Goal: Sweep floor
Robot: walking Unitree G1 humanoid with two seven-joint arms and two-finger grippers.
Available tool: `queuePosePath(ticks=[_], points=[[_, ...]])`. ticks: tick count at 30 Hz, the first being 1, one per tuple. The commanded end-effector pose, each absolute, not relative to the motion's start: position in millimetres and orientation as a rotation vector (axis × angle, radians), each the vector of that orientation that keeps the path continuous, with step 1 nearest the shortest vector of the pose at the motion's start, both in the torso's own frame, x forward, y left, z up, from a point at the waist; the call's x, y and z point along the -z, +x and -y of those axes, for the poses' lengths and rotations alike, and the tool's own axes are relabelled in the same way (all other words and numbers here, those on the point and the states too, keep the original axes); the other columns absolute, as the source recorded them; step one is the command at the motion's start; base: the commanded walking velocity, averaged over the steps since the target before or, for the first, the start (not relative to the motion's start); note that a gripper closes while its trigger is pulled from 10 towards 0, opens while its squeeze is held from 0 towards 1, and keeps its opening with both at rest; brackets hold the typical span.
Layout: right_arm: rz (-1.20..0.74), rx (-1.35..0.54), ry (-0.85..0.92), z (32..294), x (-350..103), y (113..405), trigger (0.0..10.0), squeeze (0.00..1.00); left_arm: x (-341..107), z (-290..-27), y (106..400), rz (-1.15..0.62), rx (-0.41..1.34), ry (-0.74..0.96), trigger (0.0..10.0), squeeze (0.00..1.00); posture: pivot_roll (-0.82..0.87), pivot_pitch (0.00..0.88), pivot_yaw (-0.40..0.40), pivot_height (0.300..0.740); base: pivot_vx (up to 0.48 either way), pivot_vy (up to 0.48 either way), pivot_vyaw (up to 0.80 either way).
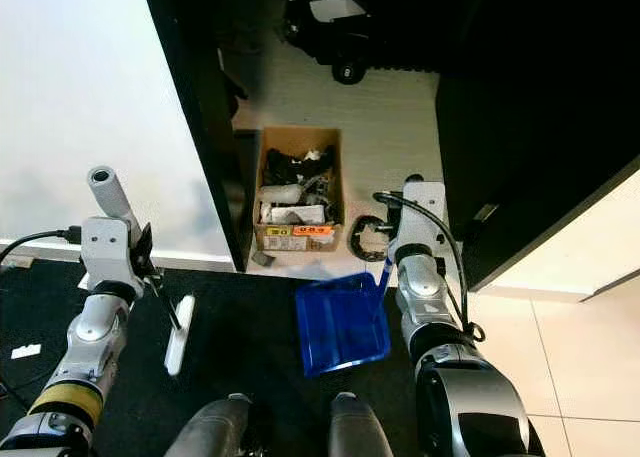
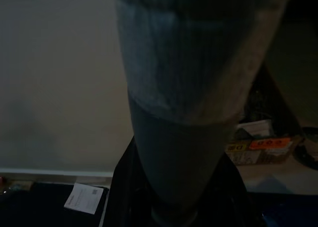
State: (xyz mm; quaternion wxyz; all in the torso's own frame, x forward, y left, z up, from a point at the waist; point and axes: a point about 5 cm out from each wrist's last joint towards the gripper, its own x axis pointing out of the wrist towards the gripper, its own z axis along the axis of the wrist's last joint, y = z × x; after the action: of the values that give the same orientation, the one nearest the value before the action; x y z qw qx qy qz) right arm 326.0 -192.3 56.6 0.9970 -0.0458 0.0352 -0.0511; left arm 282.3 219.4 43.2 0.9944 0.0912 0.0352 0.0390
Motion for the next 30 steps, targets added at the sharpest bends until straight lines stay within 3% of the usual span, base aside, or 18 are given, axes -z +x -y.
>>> queuePosePath(ticks=[1, 19, 30], points=[[-0.052, 0.088, -0.106, 190.3, -61.1, 329.1, 10.0, 0.00, -45.0, -221.1, 281.7, -0.050, -0.083, 0.198, 10.0, 0.00, 0.04, 0.076, -0.022, 0.740, 0.000, 0.000, 0.80], [-0.034, 0.061, -0.106, 183.7, -65.3, 332.5, 10.0, 0.00, -42.8, -226.0, 278.9, -0.072, -0.097, 0.193, 10.0, 0.00, 0.04, 0.078, -0.022, 0.740, 0.000, 0.000, 0.80], [-0.081, 0.142, -0.073, 195.5, -60.4, 330.5, 10.0, 0.00, -35.6, -223.4, 277.9, -0.129, -0.069, 0.175, 10.0, 0.00, 0.05, 0.068, -0.018, 0.740, 0.000, 0.000, 0.80]])
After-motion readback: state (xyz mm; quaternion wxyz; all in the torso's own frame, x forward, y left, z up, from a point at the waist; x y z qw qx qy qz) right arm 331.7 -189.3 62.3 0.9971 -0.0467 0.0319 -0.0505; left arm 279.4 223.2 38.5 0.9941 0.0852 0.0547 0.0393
